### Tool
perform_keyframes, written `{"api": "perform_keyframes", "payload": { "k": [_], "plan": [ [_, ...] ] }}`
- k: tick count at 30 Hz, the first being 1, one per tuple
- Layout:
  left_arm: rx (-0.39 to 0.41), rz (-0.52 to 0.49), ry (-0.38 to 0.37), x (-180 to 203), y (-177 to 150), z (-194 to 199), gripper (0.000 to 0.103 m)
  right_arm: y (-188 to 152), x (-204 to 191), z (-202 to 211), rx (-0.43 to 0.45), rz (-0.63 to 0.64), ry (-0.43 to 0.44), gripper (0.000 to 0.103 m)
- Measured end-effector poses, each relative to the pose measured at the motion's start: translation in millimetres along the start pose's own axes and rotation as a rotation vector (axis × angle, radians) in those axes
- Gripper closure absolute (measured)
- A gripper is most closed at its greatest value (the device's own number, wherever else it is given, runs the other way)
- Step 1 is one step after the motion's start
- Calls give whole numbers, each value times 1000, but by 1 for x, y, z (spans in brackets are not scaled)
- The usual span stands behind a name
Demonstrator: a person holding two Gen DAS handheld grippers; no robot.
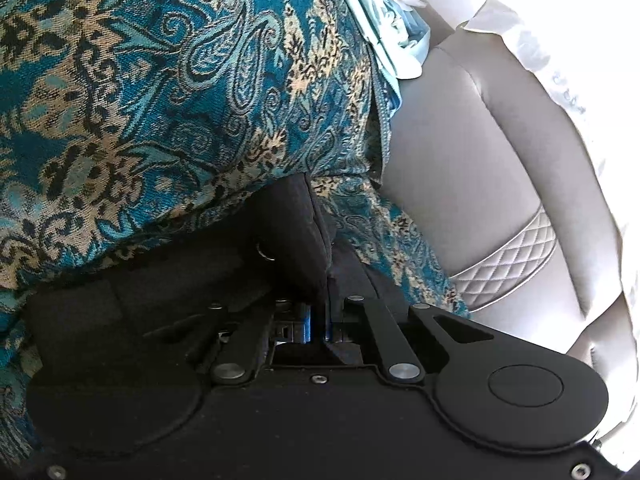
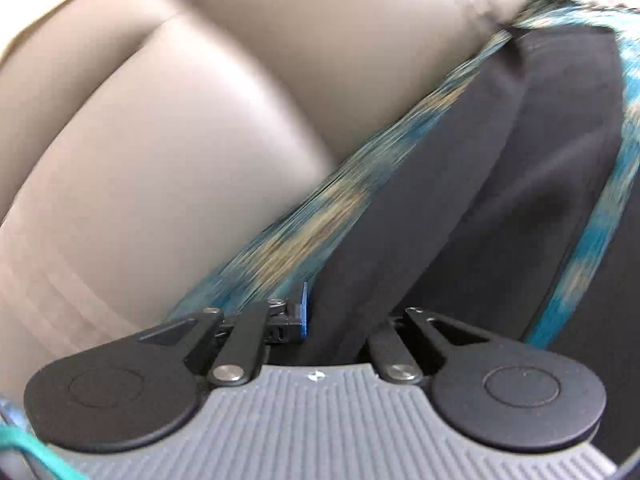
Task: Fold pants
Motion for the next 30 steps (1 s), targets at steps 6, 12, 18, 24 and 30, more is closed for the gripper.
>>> {"api": "perform_keyframes", "payload": {
  "k": [6, 12, 18, 24, 30],
  "plan": [
    [-17, -1, 53, -8, -5, -12, 96, 86, 89, -45, 76, -81, -133, 81],
    [-16, 6, 79, -9, -7, -25, 95, 149, 145, -87, 87, -83, -192, 82],
    [-2, -15, 117, 2, -7, -35, 94, 183, 176, -112, 59, -51, -191, 84],
    [29, -111, 138, 20, -8, -36, 95, 196, 182, -97, 63, 89, -229, 98],
    [49, -194, 156, 32, -7, -12, 95, 207, 206, -33, 89, 106, -229, 98]
  ]
}}
Point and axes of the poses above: each gripper's, at about its wrist camera, not at the fingertips, and z roughly against the way its jaws point, x to its right, y to its top, the point moved 2 cm from there along -z, roughly the way its jaws point, and after that the axes turned 11 degrees about x, right-handed, at the moved point
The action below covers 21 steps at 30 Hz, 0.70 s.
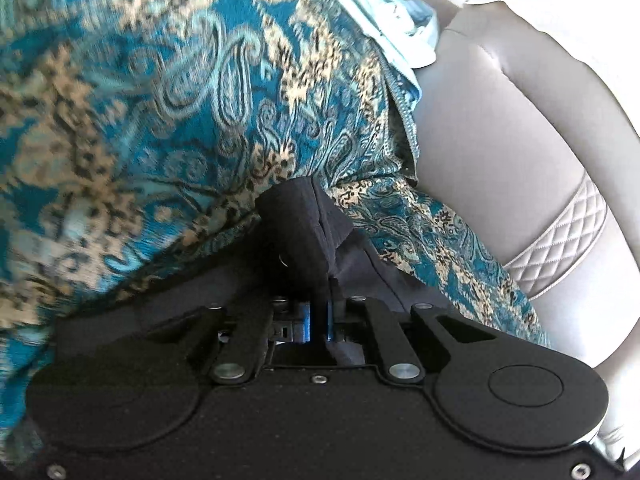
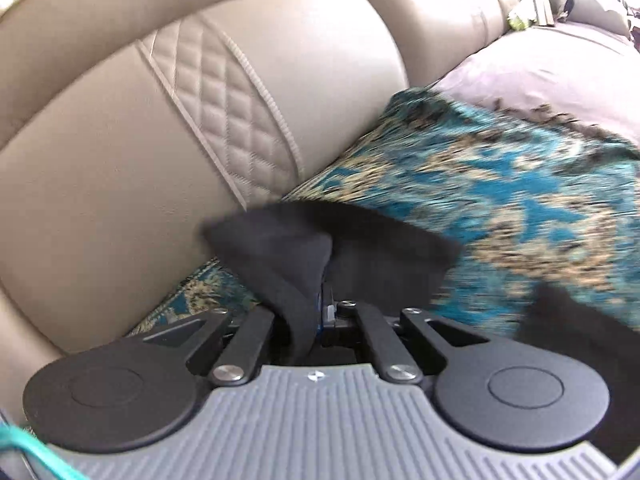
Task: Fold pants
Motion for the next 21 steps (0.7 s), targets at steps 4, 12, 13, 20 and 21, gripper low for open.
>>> {"api": "perform_keyframes", "payload": {
  "k": [4, 12, 13, 20, 21],
  "plan": [
    [2, -43, 5, -5, 10, 27, 95, 9, 45, 45, 28, -27, 13, 98],
    [-1, -133, 30, -16, 7, 64, 95, -21, 119, 101, 8, -57, -18, 98],
    [-4, -143, 36, -18, 5, 67, 95, -25, 126, 106, 5, -55, -24, 98],
    [-45, -186, 77, -35, -12, 71, 95, -43, 170, 125, -19, -103, -39, 98],
    [-48, -192, 81, -37, -14, 71, 95, -43, 173, 128, -14, -101, -42, 98]
  ]
}}
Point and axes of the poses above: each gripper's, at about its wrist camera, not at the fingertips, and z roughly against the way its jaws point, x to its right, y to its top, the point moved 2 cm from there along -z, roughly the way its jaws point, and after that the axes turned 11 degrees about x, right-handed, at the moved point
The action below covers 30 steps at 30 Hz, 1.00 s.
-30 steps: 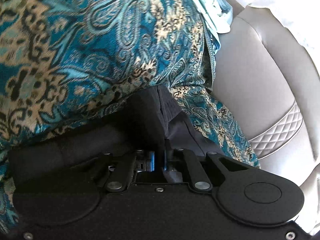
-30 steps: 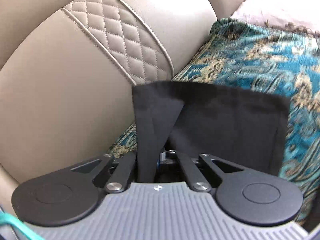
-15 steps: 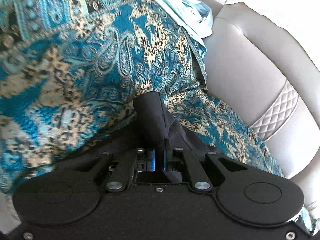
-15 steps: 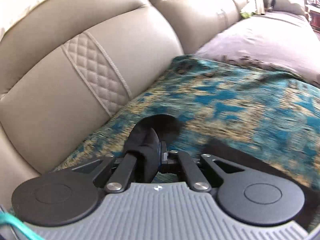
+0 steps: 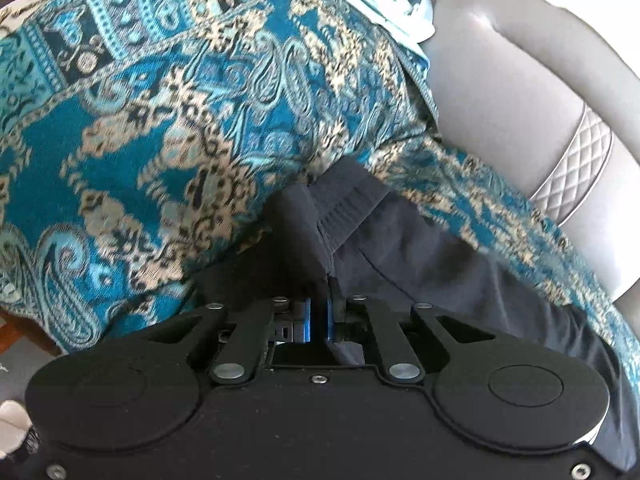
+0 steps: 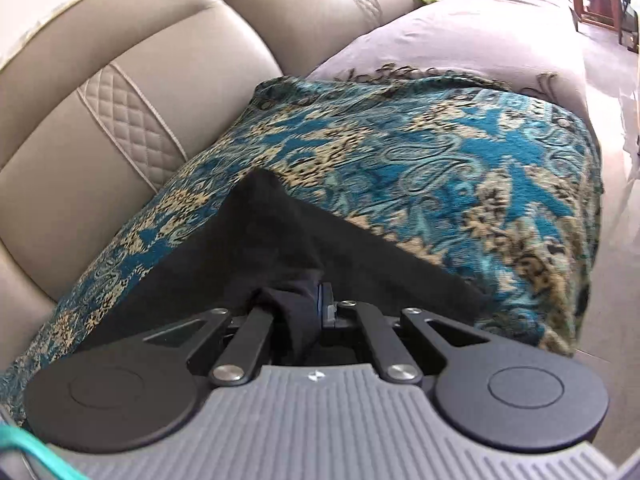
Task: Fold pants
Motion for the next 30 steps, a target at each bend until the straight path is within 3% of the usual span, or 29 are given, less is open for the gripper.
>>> {"api": "perform_keyframes", "payload": {
  "k": [12, 20, 21, 22, 23, 26, 30],
  "plan": [
    [-33, -26, 32, -8, -11, -13, 94, 6, 41, 6, 38, -32, -50, 97],
    [-8, -100, 45, 3, -19, -13, 81, 11, 46, -5, 72, 1, -45, 95],
    [-5, -113, 47, 5, -19, -11, 78, 12, 45, -6, 82, 4, -48, 92],
    [2, -125, 51, 7, -19, -8, 67, 13, 45, -7, 92, 7, -53, 87],
    [14, -136, 53, 9, -18, -3, 57, 14, 44, -8, 103, 14, -71, 67],
    [73, -160, 76, 15, -15, 16, 35, 19, 40, -5, 133, 48, -136, 36],
    [178, -191, 61, 20, -10, 47, 19, 24, 27, 18, 232, 99, -89, 16]
  ]
}}
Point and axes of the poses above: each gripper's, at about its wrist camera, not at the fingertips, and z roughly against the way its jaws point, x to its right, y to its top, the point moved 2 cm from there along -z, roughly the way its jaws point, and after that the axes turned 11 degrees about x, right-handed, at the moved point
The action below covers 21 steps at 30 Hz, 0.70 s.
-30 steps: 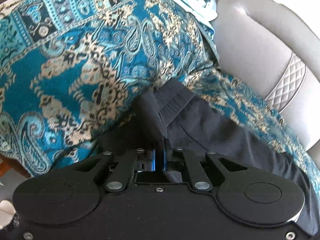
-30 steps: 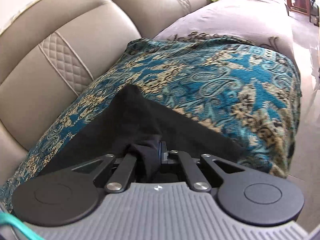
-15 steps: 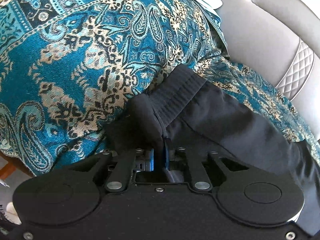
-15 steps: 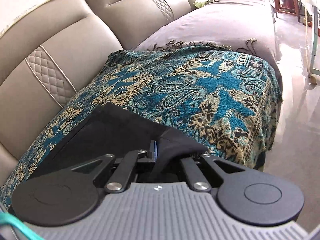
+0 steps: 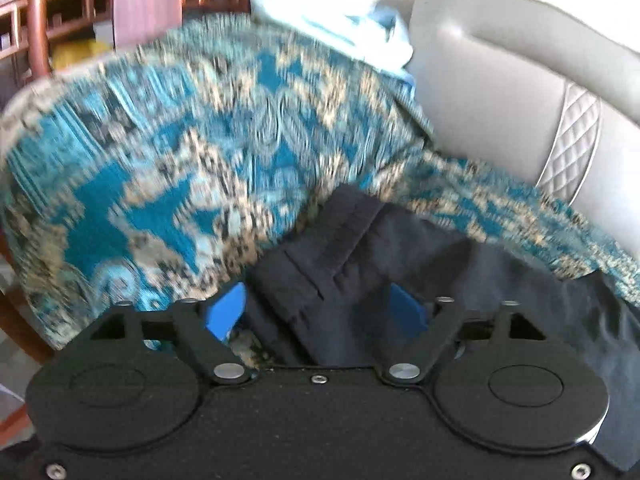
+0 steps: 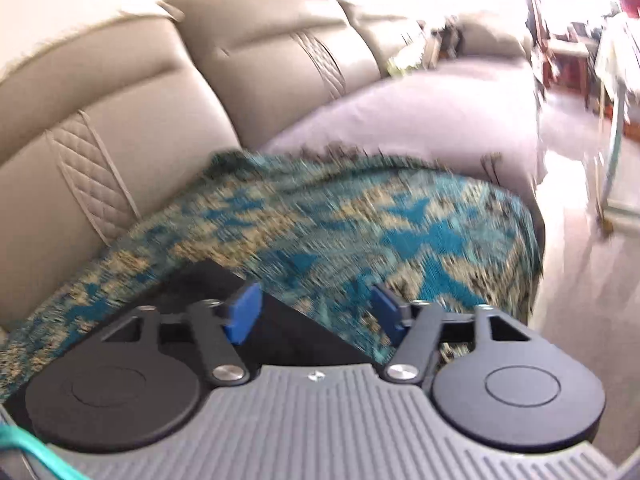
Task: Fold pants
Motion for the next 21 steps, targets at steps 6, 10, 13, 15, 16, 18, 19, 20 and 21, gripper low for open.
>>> {"api": "perform_keyframes", "payload": {
  "k": [6, 10, 13, 15, 16, 18, 19, 20, 21],
  "plan": [
    [144, -70, -87, 27, 15, 32, 16, 0, -53, 34, 57, 78, 232, 0],
    [187, -168, -172, 71, 7, 33, 27, -18, -123, 60, 52, 202, 412, 0],
    [181, -219, -230, 100, -3, 26, 53, -41, -181, 86, 17, 279, 568, 0],
    [168, -254, -263, 118, -8, 17, 61, -59, -218, 106, -18, 308, 680, 0],
    [170, -272, -267, 126, -11, 12, 61, -68, -233, 116, -32, 319, 726, 0],
    [177, -306, -261, 139, -15, 2, 63, -89, -261, 140, -45, 341, 804, 0],
    [173, -323, -252, 144, -16, -6, 63, -101, -275, 152, -58, 361, 841, 0],
    [166, -335, -243, 147, -17, -15, 64, -114, -287, 164, -86, 386, 886, 0],
    [156, -345, -231, 150, -17, -25, 64, -127, -299, 176, -124, 412, 938, 0]
  ]
}}
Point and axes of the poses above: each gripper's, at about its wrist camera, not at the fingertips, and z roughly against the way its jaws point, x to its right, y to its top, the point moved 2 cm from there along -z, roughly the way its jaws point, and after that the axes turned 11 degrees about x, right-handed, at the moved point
